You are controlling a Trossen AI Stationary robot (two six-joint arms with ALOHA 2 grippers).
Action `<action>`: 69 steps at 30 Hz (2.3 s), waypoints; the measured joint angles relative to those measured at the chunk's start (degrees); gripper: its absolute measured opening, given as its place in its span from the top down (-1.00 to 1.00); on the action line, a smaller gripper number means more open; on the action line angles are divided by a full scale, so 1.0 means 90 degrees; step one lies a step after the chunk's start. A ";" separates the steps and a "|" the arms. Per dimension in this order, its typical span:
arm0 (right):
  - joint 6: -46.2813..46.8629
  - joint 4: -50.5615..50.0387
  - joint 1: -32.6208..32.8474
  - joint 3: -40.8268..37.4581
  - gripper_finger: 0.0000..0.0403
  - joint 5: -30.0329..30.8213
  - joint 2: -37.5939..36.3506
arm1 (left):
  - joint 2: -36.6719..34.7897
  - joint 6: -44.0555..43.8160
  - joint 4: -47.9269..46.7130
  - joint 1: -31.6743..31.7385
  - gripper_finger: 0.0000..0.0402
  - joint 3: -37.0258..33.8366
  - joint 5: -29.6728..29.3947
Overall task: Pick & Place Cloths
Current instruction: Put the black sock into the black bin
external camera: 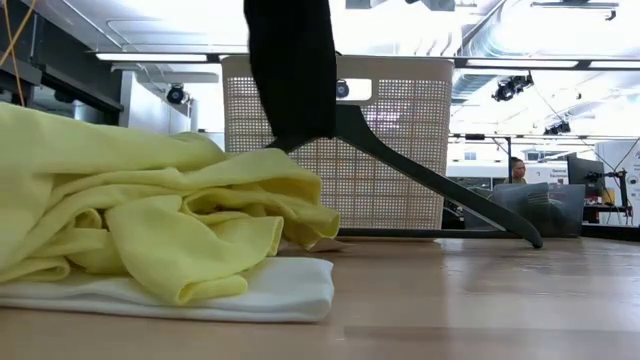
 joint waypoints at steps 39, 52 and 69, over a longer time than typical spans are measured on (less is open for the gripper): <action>-0.1078 0.2322 -0.0373 0.0000 0.72 -0.0960 0.1305 | 0.0002 -0.0081 -0.0126 0.0002 1.00 0.0003 -0.0348; -0.1148 0.2414 -0.0378 0.0000 0.97 -0.1136 0.1307 | 0.0002 -0.0022 -0.0131 0.0002 0.85 0.0003 -0.0318; -0.0806 0.1694 -0.0271 -0.0004 0.98 -0.0380 0.0811 | -0.0571 -0.0335 -0.0292 0.0000 -0.09 0.0003 -0.1190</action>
